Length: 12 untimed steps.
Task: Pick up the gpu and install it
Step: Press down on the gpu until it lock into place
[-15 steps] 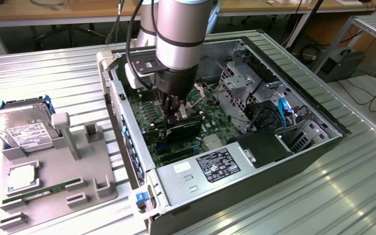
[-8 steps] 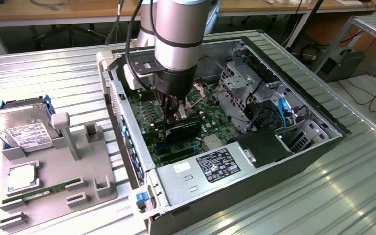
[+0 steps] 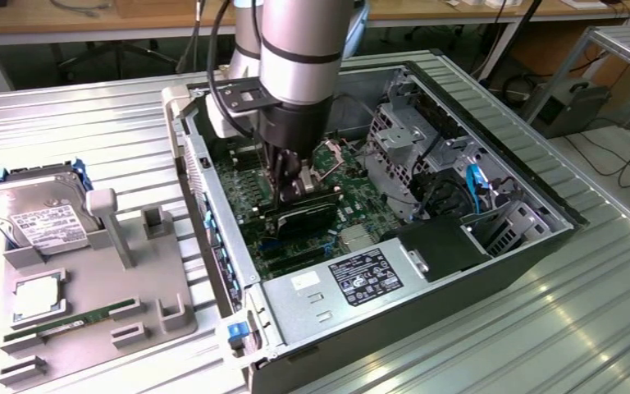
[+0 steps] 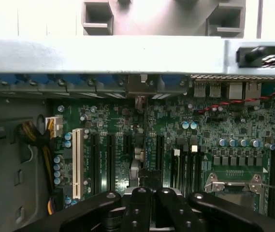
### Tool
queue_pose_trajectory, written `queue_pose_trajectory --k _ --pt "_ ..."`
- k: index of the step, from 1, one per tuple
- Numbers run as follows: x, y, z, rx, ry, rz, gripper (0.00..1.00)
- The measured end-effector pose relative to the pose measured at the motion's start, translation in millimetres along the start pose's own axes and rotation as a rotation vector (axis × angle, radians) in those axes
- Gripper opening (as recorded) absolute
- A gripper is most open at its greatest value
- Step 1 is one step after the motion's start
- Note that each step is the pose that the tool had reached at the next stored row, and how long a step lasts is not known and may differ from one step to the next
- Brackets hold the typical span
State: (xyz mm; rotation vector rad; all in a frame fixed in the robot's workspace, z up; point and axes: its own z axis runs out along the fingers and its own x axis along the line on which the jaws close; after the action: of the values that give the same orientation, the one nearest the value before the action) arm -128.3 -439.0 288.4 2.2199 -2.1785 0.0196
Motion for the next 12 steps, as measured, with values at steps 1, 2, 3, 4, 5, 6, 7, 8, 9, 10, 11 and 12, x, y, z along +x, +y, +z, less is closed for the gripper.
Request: queue_pose_trajectory --k 1,2,3,4,5,6,7,8,9,10,11,12 --pt "0.2 0.1 -4.7 -0.0002 0.0002 0.0 0.11" --pt "0.3 0.1 -8.5 -0.0001 0.0002 0.0 0.11" --pt "0.4 0.1 -11.8 -0.0004 0.0004 0.0 0.11" --pt "0.5 0.1 -13.1 -0.0004 0.0004 0.0 0.11" --pt "0.4 0.1 -13.0 -0.0005 0.0002 0.0 0.11" --pt "0.4 0.1 -13.0 -0.0006 0.0002 0.0 0.11" --pt "0.4 0.1 -13.0 -0.0005 0.0002 0.0 0.11" --pt "0.4 0.1 -13.0 -0.0006 0.0002 0.0 0.11" --pt "0.5 0.1 -13.0 -0.0006 0.0003 0.0 0.11" --pt "0.5 0.1 -13.0 -0.0006 0.0003 0.0 0.11" --pt "0.5 0.1 -13.0 -0.0006 0.0002 0.0 0.11" --pt "0.5 0.1 -13.0 -0.0006 0.0003 0.0 0.11"
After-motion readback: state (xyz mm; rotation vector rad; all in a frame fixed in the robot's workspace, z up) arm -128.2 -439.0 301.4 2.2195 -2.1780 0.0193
